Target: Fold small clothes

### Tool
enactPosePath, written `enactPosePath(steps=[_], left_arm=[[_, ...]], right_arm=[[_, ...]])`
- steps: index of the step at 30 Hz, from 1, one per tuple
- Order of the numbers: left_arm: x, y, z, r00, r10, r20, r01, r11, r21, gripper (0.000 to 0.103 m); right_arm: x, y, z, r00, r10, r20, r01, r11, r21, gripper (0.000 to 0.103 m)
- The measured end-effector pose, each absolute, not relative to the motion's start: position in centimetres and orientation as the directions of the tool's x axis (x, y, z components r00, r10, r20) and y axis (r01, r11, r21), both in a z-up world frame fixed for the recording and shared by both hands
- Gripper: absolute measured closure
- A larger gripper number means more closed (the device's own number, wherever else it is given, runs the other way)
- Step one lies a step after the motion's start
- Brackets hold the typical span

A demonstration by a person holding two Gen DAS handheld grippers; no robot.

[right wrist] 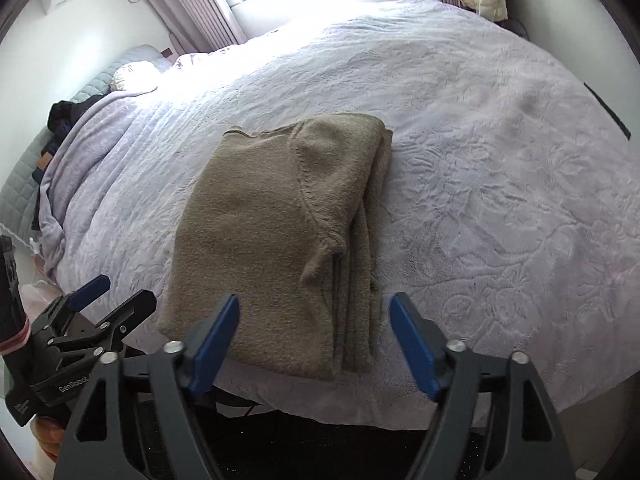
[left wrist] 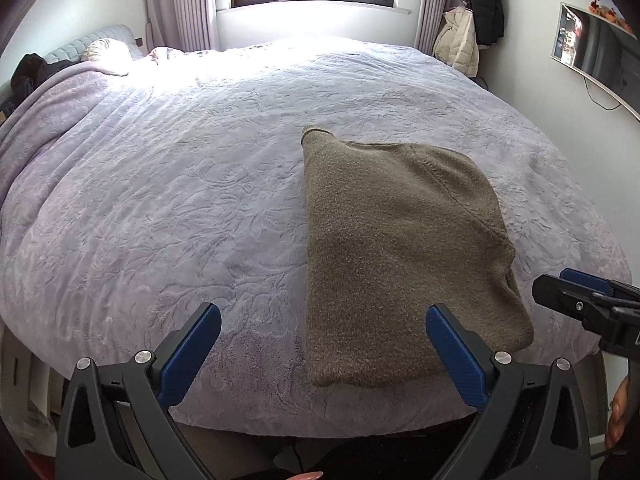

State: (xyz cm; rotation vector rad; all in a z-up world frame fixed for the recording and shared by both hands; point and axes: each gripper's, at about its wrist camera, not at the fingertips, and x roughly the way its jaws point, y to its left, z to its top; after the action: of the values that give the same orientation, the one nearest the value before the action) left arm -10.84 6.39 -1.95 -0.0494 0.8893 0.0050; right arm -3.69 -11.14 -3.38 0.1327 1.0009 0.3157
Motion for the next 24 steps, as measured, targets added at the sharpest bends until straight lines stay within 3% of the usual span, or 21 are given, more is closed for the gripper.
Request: enactPosePath(steps=[4, 10, 24], left_arm=[[-10.9, 6.5, -1.9, 0.626, 0.024, -0.779, -0.055, 0.998, -0.014, 0.0], [-10.9, 6.5, -2.2, 0.608, 0.058, -0.792, -0.073, 0.997, 0.017, 0.0], [-10.6, 6.8, -3.1, 0.567, 0.042, -0.822, -0.07, 0.998, 0.002, 0.0]], right_arm=[[-4.4, -9.9, -2.6, 0.555, 0.255, -0.792, -0.195, 0.965, 0.173, 0.018], [-4.3, -9.5, -3.1, 0.535, 0.235, -0.811, -0.157, 0.971, 0.178, 0.017], [-4.3, -8.1, -4.2, 0.487, 0.136, -0.863, -0.109, 0.99, 0.094, 0.017]])
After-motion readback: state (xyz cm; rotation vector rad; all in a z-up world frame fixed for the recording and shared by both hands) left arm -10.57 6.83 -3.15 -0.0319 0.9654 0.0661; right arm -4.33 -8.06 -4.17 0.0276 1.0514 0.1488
